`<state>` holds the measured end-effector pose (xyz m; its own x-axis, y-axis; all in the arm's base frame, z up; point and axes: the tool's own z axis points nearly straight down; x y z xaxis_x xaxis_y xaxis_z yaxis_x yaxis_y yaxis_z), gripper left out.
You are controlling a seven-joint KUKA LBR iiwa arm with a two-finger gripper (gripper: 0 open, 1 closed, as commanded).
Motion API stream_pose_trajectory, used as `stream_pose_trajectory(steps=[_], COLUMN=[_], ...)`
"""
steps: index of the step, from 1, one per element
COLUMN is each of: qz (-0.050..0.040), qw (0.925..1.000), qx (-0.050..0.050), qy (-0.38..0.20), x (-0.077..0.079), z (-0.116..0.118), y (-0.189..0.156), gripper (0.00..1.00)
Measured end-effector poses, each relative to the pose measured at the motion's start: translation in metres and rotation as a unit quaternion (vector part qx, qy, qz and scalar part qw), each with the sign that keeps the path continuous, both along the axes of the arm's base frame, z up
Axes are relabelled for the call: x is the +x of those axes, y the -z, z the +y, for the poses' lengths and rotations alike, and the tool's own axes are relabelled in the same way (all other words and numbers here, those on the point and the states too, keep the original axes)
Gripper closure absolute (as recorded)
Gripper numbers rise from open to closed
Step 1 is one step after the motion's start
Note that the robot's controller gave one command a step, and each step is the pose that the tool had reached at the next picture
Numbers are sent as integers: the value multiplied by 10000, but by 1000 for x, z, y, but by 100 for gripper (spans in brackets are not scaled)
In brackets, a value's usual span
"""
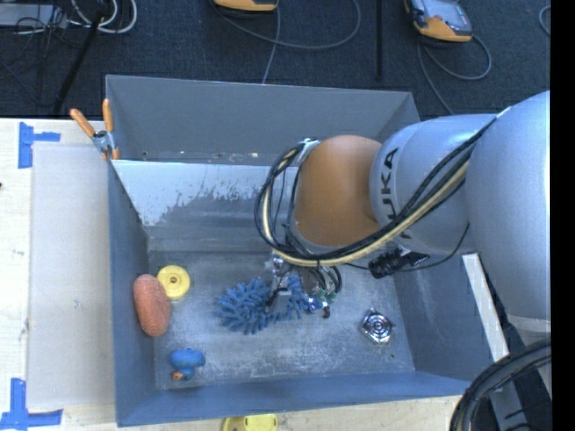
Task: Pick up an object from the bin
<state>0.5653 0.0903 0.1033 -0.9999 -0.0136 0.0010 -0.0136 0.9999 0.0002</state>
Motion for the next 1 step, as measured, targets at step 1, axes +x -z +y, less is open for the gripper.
stream_pose_trajectory(steps=[1], qz=[-14], qw=[10000], qx=[0], qy=[34], x=[38], z=[1], y=[-121], gripper=[100])
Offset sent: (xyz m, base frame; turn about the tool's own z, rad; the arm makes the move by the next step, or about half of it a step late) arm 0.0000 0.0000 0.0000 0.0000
